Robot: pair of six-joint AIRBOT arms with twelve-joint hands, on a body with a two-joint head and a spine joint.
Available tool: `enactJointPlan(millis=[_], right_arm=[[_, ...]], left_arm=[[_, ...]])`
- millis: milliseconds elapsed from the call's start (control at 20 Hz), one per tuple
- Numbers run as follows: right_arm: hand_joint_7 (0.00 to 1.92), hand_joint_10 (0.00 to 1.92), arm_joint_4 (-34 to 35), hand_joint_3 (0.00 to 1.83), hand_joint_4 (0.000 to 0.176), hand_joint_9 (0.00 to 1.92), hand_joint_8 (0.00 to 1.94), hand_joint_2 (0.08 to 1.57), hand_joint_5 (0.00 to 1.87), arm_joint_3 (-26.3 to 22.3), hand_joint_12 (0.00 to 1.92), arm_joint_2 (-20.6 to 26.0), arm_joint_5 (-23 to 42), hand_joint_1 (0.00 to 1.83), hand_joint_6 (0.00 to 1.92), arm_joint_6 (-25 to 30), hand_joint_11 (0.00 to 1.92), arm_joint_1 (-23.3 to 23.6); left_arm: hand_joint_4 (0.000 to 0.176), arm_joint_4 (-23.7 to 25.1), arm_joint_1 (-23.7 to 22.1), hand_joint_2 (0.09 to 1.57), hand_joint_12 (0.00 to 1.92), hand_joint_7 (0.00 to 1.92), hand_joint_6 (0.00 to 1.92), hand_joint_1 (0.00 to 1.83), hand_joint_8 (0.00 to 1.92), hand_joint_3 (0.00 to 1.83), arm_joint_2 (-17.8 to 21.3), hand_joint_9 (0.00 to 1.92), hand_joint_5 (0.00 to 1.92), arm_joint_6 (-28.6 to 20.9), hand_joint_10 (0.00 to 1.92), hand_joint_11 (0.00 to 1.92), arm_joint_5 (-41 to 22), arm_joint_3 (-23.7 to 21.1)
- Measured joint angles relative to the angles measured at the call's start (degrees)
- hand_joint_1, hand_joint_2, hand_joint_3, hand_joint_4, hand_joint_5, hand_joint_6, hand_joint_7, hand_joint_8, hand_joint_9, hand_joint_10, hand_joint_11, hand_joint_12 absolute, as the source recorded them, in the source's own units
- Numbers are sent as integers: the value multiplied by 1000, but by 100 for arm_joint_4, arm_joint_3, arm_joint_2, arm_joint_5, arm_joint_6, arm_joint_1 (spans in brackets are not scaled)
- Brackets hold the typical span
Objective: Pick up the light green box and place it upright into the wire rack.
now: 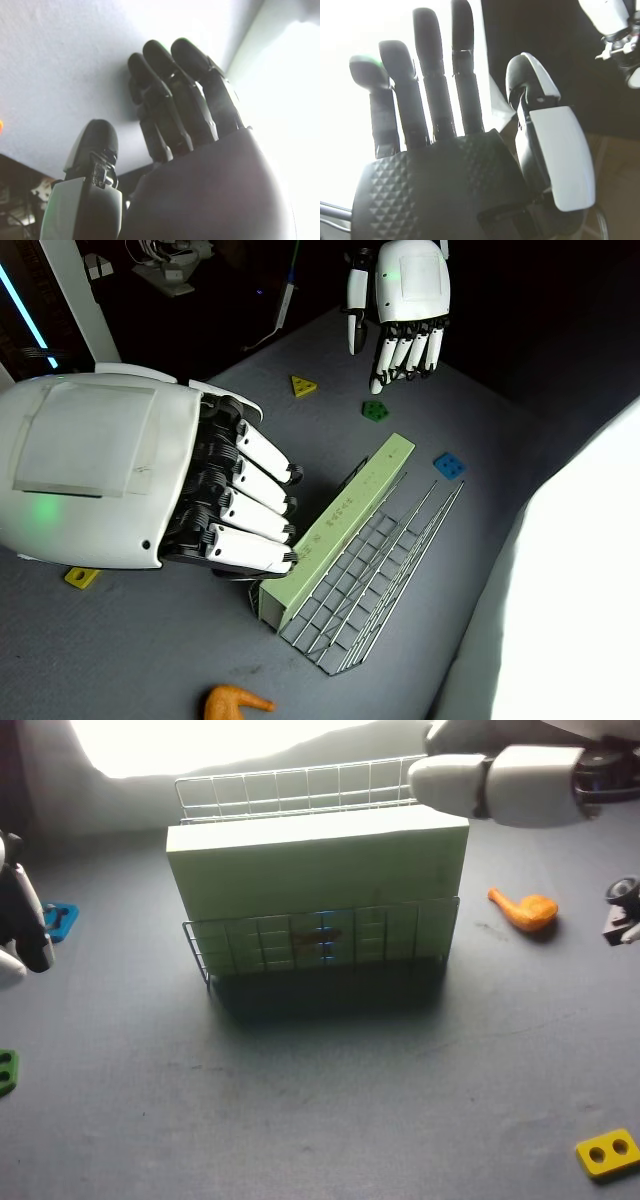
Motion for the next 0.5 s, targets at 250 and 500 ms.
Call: enactJointPlan(millis=[250,500], right_arm=[[1197,1921,-177,7,0,1232,1894,1402,1013,-275,1921,389,42,114,1921,-2,1278,-85],[1243,1921,-323,5,0,1280,1930,1408,1083,-372,1921,483,33,76,1885,0,1335,-125]], left_arm=[[122,-11,-92,1327,1840,867,1563,821,1361,0,0,800,617,-4,1592,561,11,122],[139,2,-92,1321,1921,940,1582,821,1727,2,13,895,625,0,1911,730,9,192]])
